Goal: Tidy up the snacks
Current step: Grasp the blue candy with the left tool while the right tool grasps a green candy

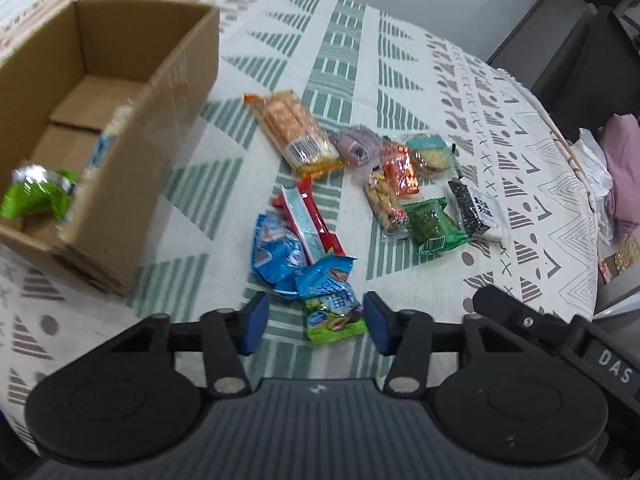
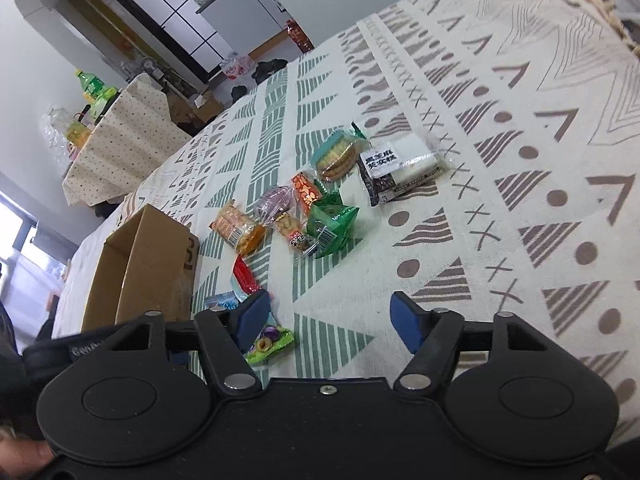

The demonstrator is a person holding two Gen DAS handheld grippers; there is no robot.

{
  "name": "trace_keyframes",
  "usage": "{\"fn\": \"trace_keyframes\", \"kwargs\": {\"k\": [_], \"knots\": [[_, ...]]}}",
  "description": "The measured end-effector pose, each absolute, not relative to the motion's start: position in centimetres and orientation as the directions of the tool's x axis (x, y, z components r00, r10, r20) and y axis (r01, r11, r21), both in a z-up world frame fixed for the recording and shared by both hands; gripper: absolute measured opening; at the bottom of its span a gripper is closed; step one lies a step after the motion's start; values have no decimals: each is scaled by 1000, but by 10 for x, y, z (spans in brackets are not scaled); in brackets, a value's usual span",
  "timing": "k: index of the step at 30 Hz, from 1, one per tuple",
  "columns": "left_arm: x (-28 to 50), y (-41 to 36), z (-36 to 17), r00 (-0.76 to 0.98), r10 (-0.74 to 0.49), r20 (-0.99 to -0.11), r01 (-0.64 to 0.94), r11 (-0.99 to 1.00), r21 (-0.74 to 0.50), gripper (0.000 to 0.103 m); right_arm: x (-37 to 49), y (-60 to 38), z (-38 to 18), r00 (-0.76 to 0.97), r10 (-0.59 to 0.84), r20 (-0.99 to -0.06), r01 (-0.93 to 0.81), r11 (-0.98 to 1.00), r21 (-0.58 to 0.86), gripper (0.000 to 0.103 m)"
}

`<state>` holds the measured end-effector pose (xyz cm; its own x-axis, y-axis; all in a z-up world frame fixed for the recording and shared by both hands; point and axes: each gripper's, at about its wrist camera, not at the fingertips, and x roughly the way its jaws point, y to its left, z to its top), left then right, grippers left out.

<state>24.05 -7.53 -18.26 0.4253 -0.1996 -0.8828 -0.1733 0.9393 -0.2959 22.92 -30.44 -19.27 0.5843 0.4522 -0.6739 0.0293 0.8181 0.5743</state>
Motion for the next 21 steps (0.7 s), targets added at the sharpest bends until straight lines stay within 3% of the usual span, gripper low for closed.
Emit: {"fn": "trace_keyframes", "kwargs": {"k": [9, 14, 21], "knots": [[256, -89, -210, 382, -197, -903, -254, 917, -307, 42, 255, -309, -212, 587, 490, -644, 36, 779, 625, 62], [264, -96, -209, 380, -152, -912, -291, 917, -274, 33, 270, -311, -220, 590, 492, -640, 37, 776, 630, 62], [265, -99, -200, 402, -162, -901, -286, 913, -291, 31, 288, -305, -228, 580, 496, -647, 35, 778, 627, 62]]}}
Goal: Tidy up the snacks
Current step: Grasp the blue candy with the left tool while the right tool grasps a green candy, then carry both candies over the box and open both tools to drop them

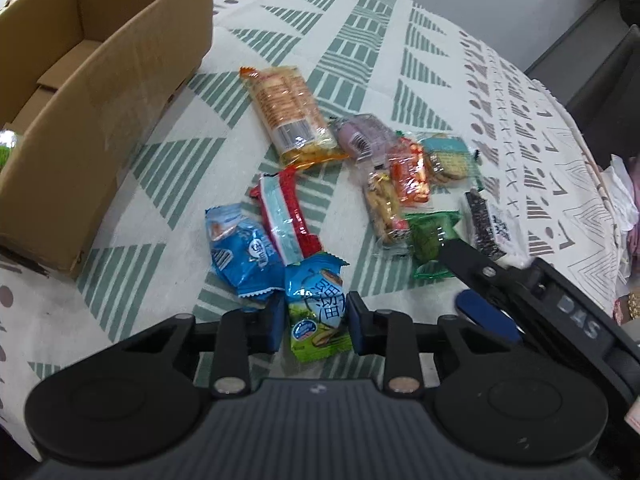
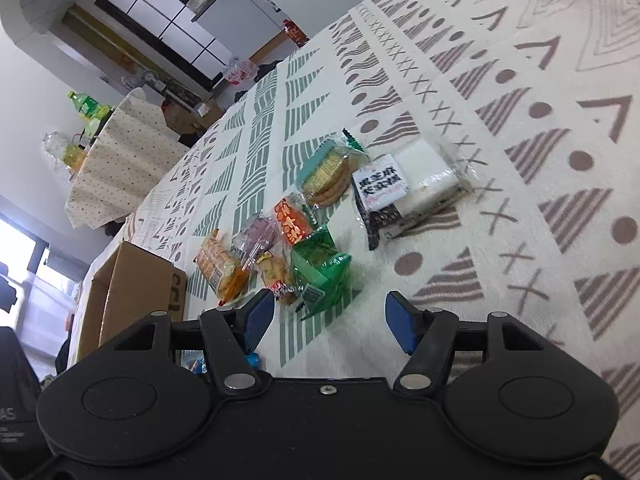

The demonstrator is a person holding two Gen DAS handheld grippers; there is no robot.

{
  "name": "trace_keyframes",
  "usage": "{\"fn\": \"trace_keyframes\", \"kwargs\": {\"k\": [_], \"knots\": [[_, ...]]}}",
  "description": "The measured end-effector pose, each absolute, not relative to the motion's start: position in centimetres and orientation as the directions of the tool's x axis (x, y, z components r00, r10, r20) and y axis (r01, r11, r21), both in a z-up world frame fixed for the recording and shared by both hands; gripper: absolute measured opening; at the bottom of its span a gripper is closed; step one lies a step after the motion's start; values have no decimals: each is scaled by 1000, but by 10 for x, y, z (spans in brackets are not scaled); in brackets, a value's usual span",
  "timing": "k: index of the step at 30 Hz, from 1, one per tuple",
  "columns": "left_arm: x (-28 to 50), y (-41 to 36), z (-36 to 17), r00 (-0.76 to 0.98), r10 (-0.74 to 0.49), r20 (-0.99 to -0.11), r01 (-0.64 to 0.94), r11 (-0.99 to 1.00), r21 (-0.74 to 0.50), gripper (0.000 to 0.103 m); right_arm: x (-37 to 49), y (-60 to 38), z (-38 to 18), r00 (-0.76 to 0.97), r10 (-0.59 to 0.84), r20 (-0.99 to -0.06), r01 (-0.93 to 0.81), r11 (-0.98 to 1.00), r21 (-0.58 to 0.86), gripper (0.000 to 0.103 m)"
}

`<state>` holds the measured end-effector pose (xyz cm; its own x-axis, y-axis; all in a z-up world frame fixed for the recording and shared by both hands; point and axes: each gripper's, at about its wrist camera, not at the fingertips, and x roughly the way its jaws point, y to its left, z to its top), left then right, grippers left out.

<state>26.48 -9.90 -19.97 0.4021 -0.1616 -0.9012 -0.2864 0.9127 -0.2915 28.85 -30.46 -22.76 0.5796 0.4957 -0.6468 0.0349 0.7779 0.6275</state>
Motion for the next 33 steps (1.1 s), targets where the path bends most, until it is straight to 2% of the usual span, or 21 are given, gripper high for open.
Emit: {"fn": "trace_keyframes", "kwargs": {"k": [5, 7, 8, 9, 10, 14, 15, 17, 27, 33], "knots": [[262, -99, -191, 427, -176, -887, -261, 915, -308, 31, 296, -302, -229, 585, 494, -643, 33, 778, 627, 62], [259, -96, -187, 439, -185, -879, -253, 914, -319, 31, 298, -300, -228, 588, 489, -645, 25, 786, 618, 59], [259, -95, -184, 446, -189, -875, -245, 914, -322, 31, 298, -299, -228, 591, 479, -649, 24, 794, 608, 49], [257, -93, -182, 452, -194, -871, -237, 915, -327, 31, 299, -298, -229, 588, 477, -654, 24, 797, 603, 30], [257, -91, -180, 457, -201, -867, -228, 915, -333, 31, 300, -299, -231, 579, 497, -646, 17, 785, 619, 25], [255, -82, -170, 475, -220, -852, -188, 920, -343, 31, 291, -299, -224, 608, 485, -629, -10, 797, 604, 20], [254, -80, -166, 483, -227, -846, -164, 925, -342, 31, 289, -300, -222, 605, 486, -631, -8, 796, 605, 13], [250, -78, -157, 504, -215, -837, -114, 943, -311, 31, 283, -301, -217, 608, 477, -635, -10, 804, 595, 11], [233, -38, -133, 567, -280, -775, 15, 944, -330, 31, 251, -282, -183, 629, 423, -652, -42, 856, 515, 9], [230, -14, -117, 606, -321, -727, 34, 925, -380, 31, 239, -252, -153, 643, 404, -650, -72, 878, 474, 9]]}}
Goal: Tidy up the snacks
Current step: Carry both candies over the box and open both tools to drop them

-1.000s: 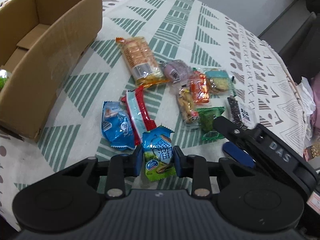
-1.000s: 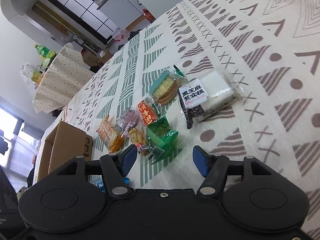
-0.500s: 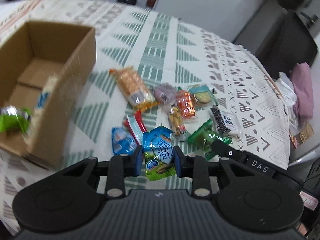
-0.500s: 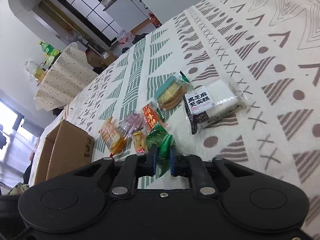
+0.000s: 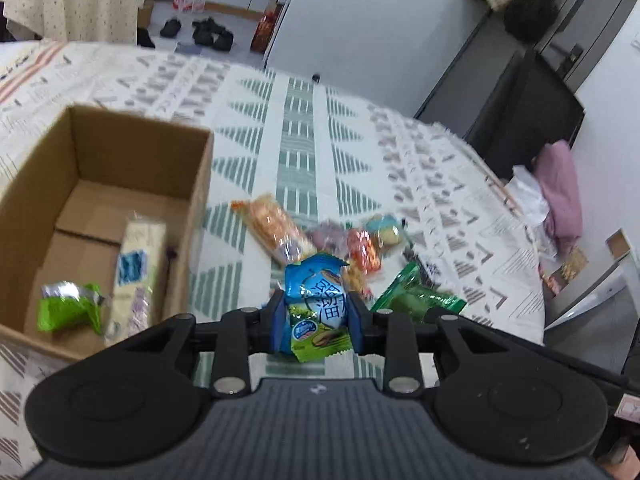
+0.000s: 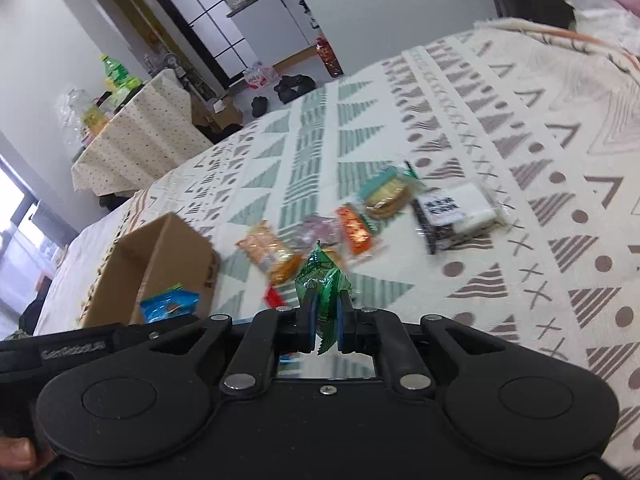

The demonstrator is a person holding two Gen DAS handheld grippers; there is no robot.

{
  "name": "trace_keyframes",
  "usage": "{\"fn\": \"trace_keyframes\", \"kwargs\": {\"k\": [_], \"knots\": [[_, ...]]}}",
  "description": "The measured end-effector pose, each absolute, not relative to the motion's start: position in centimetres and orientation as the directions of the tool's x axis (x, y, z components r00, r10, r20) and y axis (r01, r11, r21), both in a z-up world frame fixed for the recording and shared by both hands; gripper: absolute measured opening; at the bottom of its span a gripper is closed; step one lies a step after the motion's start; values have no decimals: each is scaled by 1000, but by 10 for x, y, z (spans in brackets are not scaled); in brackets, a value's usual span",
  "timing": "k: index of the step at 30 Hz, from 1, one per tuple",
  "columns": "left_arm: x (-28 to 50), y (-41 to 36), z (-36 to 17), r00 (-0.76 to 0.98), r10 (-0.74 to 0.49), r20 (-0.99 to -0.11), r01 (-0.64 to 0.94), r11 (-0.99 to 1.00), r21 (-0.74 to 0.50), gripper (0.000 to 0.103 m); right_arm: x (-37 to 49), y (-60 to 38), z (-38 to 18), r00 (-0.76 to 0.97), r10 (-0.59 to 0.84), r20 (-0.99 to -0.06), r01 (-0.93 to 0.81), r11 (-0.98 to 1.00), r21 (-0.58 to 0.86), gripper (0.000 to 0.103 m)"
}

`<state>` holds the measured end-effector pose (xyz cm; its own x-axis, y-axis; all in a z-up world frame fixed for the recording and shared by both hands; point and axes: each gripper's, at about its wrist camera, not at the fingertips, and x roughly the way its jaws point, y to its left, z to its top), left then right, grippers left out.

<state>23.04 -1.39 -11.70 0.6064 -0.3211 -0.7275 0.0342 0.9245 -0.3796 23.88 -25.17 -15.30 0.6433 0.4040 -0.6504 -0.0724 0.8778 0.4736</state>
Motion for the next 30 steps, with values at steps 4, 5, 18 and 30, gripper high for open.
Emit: {"fn": "trace_keyframes", "kwargs": {"k": [4, 5, 18, 30], "knots": [[234, 1, -107, 612, -358, -705, 75, 914, -399, 31, 233, -229, -135, 657, 400, -640, -86, 882, 463, 9], [235, 7, -105, 614, -366, -699, 75, 909, -410, 31, 232, -223, -131, 660, 399, -637, -92, 884, 458, 9], [237, 67, -97, 645, -363, -672, 5, 882, -471, 31, 231, -152, -100, 673, 385, -631, -152, 907, 392, 9], [235, 126, -100, 665, -293, -687, -147, 851, -505, 31, 244, -96, -83, 665, 419, -618, -209, 899, 384, 9]]}}
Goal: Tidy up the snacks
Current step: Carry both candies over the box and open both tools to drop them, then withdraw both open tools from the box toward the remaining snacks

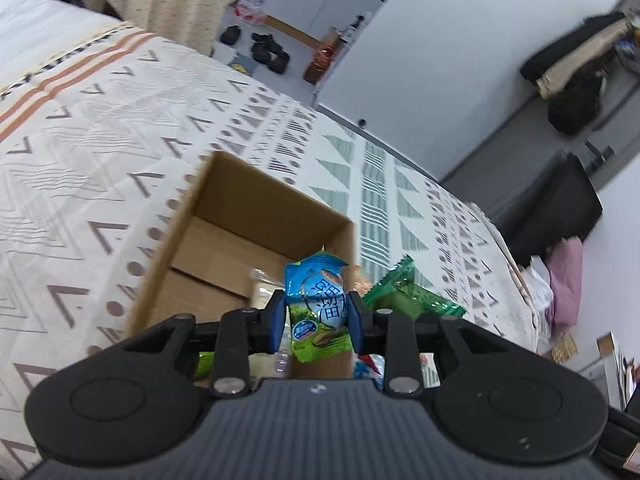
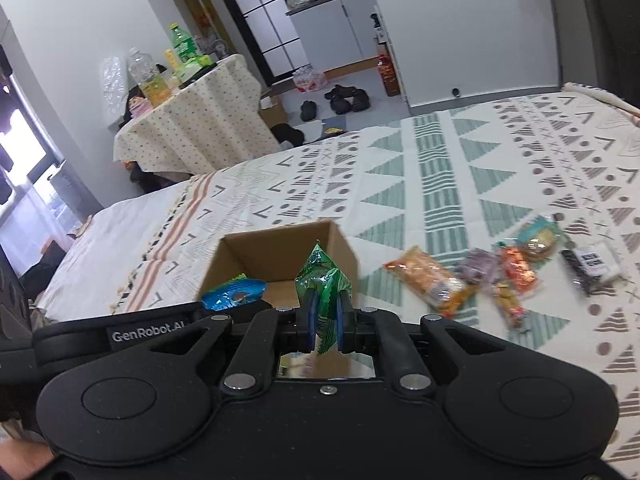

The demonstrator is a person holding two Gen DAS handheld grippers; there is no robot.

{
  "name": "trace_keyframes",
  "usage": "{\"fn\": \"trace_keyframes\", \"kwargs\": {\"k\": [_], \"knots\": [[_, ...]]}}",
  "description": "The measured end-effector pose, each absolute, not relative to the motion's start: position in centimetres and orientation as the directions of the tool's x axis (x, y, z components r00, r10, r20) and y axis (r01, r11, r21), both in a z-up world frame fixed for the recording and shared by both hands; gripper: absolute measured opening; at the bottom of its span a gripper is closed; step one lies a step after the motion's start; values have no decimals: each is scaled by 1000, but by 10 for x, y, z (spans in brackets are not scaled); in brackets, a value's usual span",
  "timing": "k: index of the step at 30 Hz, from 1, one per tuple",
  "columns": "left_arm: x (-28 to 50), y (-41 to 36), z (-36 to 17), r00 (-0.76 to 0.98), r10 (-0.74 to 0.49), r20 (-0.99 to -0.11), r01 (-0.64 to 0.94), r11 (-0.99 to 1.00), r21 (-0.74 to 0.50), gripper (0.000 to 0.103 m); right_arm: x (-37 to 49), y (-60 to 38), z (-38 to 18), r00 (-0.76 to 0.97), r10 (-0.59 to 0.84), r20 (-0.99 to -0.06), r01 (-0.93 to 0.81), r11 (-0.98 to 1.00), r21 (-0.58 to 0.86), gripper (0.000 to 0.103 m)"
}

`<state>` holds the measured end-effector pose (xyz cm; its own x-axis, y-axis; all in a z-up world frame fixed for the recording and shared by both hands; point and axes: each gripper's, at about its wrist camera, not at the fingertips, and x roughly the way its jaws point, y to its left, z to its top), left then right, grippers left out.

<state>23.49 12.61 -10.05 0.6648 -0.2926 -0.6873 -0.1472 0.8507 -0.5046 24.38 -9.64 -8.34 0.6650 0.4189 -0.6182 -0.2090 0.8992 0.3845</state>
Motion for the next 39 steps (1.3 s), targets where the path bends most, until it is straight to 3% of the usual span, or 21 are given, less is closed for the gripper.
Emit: {"fn": "trace_keyframes", "kwargs": {"k": [8, 12, 20, 26, 39], "knots": [[235, 152, -107, 672, -244, -700, -232, 827, -511, 31, 251, -72, -79, 652, 436, -620, -238, 894, 379, 9], [234, 157, -108, 674, -175, -718, -300, 824, -481, 38, 254, -65, -79, 649, 443, -619, -246, 892, 380, 9], [230, 158, -105, 679, -136, -722, -357, 797, -486, 70, 256, -54, -80, 634, 473, -611, -253, 874, 414, 10], [231, 148, -107, 661, -115, -742, -379, 802, -462, 84, 257, -56, -79, 606, 508, -612, -277, 856, 437, 21], [235, 97, -107, 636, -132, -760, -322, 850, -418, 86, 243, -128, -88, 645, 405, -648, -141, 896, 420, 39]]}}
